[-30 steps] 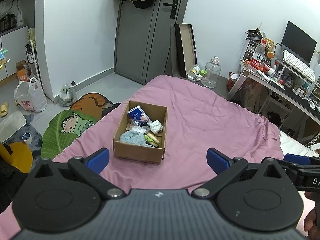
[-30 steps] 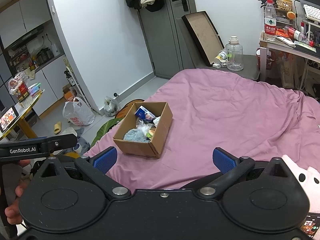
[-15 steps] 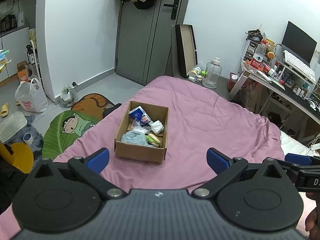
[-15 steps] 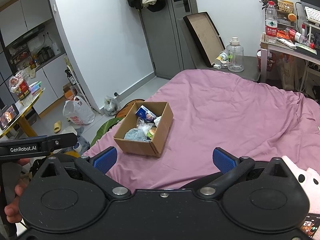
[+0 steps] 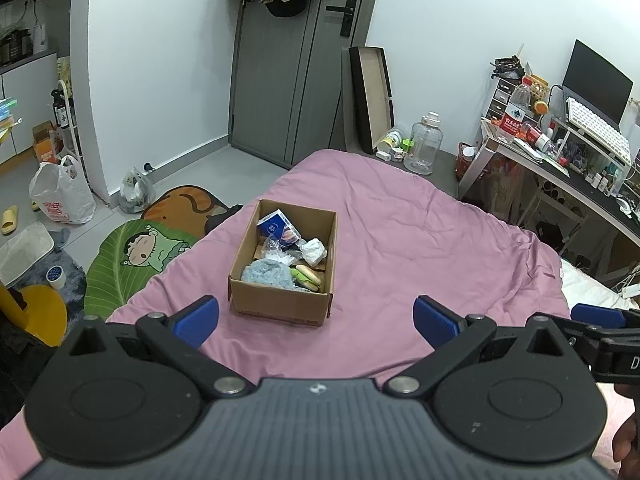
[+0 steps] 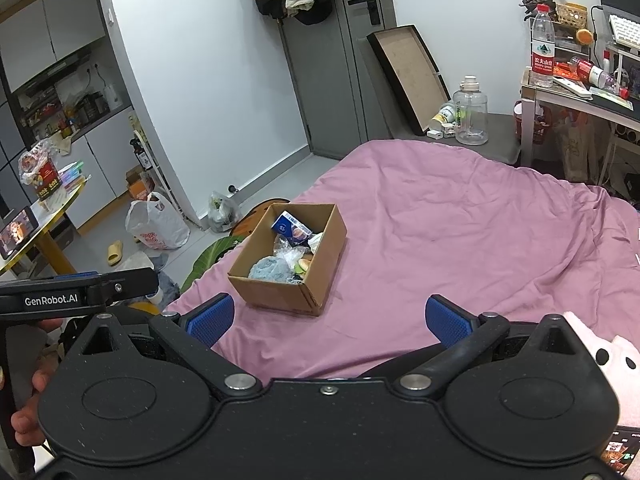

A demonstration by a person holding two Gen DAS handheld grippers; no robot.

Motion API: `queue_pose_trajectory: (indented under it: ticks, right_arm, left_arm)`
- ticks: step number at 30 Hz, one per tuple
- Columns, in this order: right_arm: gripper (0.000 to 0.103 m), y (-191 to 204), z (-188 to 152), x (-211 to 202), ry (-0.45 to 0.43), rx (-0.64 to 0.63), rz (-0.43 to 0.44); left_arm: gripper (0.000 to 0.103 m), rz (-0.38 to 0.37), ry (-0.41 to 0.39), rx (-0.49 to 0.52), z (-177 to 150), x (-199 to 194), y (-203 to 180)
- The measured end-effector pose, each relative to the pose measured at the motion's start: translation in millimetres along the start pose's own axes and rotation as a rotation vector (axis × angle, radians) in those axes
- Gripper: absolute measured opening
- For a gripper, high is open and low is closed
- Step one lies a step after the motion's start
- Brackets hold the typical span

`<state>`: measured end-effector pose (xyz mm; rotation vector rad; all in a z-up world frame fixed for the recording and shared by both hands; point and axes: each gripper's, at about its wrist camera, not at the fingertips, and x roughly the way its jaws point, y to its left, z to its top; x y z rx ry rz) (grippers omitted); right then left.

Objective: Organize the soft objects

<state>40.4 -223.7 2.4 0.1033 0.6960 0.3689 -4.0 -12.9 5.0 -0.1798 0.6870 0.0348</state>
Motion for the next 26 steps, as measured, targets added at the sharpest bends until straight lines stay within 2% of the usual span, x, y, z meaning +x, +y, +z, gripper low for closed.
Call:
queue_pose_trajectory:
  ticks: [26]
  right_arm:
    - [0.103,5.2,-2.2,2.2,-0.005,-0.002,-0.019]
  left_arm:
    - [0.103,0.029,-0.006,0.007,2.2,0.6,-2.8]
